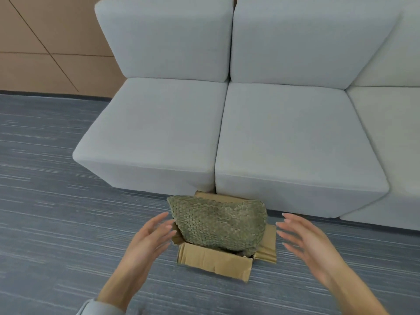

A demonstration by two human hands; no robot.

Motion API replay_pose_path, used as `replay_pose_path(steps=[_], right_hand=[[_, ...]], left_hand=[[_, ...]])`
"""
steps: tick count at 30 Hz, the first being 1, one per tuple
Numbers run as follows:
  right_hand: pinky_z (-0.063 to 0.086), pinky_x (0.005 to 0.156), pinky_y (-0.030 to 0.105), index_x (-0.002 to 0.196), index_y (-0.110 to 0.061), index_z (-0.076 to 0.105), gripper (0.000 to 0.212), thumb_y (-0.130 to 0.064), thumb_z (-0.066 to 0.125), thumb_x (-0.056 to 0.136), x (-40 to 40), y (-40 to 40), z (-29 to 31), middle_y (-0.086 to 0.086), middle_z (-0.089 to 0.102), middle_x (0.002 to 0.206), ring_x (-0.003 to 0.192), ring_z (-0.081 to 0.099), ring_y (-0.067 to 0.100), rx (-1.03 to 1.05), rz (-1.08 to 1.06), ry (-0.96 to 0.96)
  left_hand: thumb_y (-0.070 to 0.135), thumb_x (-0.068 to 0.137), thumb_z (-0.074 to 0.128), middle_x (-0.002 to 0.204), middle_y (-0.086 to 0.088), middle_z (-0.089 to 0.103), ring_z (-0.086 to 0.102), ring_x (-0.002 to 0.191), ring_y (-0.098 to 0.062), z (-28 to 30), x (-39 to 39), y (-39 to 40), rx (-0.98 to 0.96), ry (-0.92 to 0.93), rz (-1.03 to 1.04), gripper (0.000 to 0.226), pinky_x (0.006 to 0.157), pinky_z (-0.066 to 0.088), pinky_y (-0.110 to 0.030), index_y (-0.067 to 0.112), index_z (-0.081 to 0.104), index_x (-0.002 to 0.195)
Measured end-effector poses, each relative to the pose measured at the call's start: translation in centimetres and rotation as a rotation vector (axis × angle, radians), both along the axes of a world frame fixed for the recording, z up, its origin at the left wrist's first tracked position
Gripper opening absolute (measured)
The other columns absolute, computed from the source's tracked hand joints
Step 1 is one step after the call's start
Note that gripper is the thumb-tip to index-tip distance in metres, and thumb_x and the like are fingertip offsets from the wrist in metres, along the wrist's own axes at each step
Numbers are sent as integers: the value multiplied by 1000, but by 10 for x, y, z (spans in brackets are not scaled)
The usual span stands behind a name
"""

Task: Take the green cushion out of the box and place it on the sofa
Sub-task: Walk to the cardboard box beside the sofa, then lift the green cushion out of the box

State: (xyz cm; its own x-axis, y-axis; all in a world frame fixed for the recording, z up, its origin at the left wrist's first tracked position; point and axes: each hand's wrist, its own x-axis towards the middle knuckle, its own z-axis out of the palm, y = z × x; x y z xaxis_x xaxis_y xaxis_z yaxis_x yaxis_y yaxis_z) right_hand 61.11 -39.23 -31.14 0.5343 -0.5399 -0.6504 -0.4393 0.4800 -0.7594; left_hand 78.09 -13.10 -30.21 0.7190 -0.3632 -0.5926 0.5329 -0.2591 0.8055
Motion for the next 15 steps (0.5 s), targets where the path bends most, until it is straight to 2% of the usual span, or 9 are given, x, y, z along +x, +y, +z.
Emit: replay_pose_path(steps=[2,7,9,11,13,15], right_hand=[[43,96,37,112,-19,61,21,-18,56,92,6,-2,-46,4,68,111,110,60,20,-25,-17,-6],[36,109,42,116,-20,60,26,-18,57,91,16,-10,-157,3,62,122,119,54,22,-120,-72,-40],[34,109,41,120,-19,58,29,-18,56,91,20,-12,-195,3,58,125,119,51,21,-148,-97,-53],[35,106,36,123,-18,55,31,-19,55,92,23,-14,-231,3,57,125,117,51,19,-151,-120,-83],[37,101,34,123,-19,54,30,-20,54,92,27,-16,-261,3,60,124,117,53,18,-130,-139,-113],[42,92,31,122,-21,53,28,-21,50,94,31,-16,-288,1,62,120,112,56,17,-104,-150,-137]], left_hand=[[15,88,58,121,2,64,60,109,-16,-55,6,-4,2,-16,-6,33,93,42,-33,27,56,119],[14,89,58,135,-6,53,52,122,-21,-179,25,-16,-13,-61,16,50,100,37,-34,21,44,136],[10,88,57,138,-9,51,51,121,-21,-219,35,-20,-14,-67,61,53,99,38,-32,18,40,138],[5,87,55,135,-9,52,54,107,-15,-254,44,-26,-12,-68,87,55,82,43,-25,16,37,139],[2,88,51,128,-8,53,53,92,-10,-280,52,-33,7,-78,97,57,65,39,-22,13,33,141],[1,88,47,123,-9,52,54,92,-14,-301,60,-40,31,-82,93,62,66,43,-26,12,27,145]])
